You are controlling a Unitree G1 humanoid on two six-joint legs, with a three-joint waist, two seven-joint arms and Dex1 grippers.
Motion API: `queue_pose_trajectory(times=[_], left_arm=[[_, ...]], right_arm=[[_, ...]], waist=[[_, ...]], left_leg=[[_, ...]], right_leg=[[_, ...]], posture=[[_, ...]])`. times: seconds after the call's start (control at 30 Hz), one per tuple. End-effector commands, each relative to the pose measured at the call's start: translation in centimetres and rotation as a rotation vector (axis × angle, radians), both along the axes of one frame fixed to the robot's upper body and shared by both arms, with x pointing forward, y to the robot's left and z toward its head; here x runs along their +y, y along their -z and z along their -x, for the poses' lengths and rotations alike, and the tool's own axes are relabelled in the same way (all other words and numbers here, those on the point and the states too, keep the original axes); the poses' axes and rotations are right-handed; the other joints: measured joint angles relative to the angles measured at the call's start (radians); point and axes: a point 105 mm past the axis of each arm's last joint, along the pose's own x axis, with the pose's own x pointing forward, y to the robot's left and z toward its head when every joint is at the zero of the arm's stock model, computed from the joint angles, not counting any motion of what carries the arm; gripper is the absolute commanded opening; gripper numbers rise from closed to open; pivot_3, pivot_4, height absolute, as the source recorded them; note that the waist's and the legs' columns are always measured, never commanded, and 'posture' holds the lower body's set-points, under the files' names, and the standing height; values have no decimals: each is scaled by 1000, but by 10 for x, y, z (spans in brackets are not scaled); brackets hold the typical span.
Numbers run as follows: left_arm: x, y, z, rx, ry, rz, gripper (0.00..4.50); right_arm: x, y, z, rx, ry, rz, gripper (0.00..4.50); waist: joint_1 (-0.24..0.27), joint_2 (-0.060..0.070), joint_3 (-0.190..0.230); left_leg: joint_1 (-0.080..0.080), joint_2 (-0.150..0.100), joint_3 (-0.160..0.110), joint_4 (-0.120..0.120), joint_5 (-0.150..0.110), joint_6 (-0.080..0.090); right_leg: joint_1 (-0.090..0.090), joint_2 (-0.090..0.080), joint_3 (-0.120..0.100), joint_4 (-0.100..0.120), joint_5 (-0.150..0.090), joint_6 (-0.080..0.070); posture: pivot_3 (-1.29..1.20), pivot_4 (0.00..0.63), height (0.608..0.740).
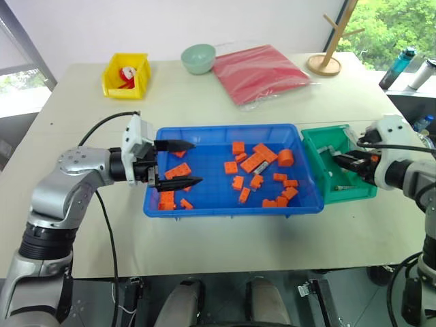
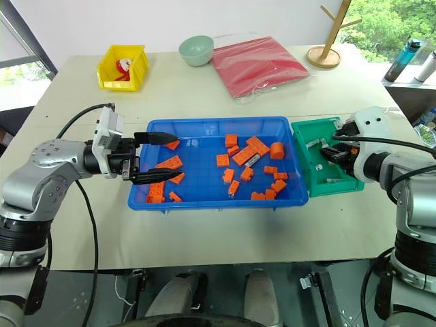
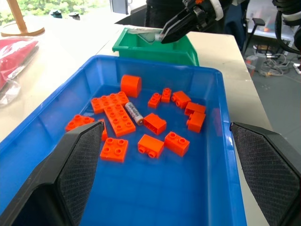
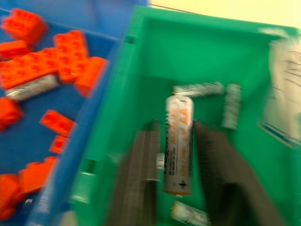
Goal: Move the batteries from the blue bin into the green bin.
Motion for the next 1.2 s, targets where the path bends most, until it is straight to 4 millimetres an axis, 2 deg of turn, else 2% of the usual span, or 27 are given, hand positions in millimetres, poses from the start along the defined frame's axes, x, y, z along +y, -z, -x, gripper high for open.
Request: queue_pose_trajectory(times=[0.03, 0.13, 0.2, 0.33, 0.43, 0.6, 0.7, 0.8, 0.97, 1.2], left_arm=[[-3, -9, 1, -49, 20, -3, 4500], [-4, -9, 1, -50, 21, -7, 4500], [-3, -10, 1, -55, 18, -10, 4500], [-2, -12, 2, -60, 11, -15, 4500], [-2, -13, 4, -63, 12, -20, 4500], [0, -13, 7, -69, 9, -28, 4500], [1, -13, 10, -73, -1, -31, 4500], [2, -11, 14, -73, -13, -33, 4500], [10, -11, 17, -76, -54, -38, 4500], [16, -12, 20, -83, -94, -39, 4500]], right_arm=[[7, -28, -5, -124, -88, 94, 2355], [29, -39, -15, -156, -193, 84, 2355], [54, -41, -20, -161, -291, 82, 2355], [101, -29, -19, -153, -545, 151, 2355], [122, -17, -22, -113, -738, 221, 2355], [131, 3, -42, -33, -971, 364, 2355], [129, 12, -58, 0, -1052, 471, 2355], [127, 21, -65, 32, -1164, 571, 2355], [130, 25, -79, 74, -1249, 639, 2355], [131, 32, -84, 107, -1304, 660, 2355]], waist=[[0, 0, 0], [-1, 0, 0], [-3, 0, 0], [-1, 0, 0], [1, 0, 0], [-1, 0, 0], [-5, -1, 0], [-6, -1, 0], [-18, -1, 0], [-27, -1, 0]], left_leg=[[0, 0, 0, 0, 0, 0], [0, 0, 0, 0, 0, 0], [0, 1, 0, 0, 0, 0], [1, 1, -1, -1, 0, 0], [0, 0, -2, 0, 0, 0], [1, 0, -2, 1, 0, 0], [1, 1, -2, 0, 0, 0], [1, 1, -2, 0, 0, 0], [0, 1, -2, 0, 0, 0], [1, 1, -4, -1, 0, -1]], right_leg=[[0, 0, 0, 0, 0, 0], [0, 0, 0, -1, 0, 0], [1, 1, 0, -2, 0, 0], [1, 1, 0, -2, 0, 0], [1, 1, 0, -2, 0, 0], [1, 1, -1, -3, 0, 0], [1, 1, -1, -3, 0, 0], [0, 1, -1, -3, 0, 0], [0, 2, -1, -3, 0, 0], [0, 2, -1, -3, 0, 0]], posture=[[0, 150, 717], [0, 150, 717], [0, 150, 717], [0, 150, 717], [0, 150, 717], [0, 150, 717], [0, 150, 717], [0, 150, 717], [0, 150, 717], [0, 150, 717]])
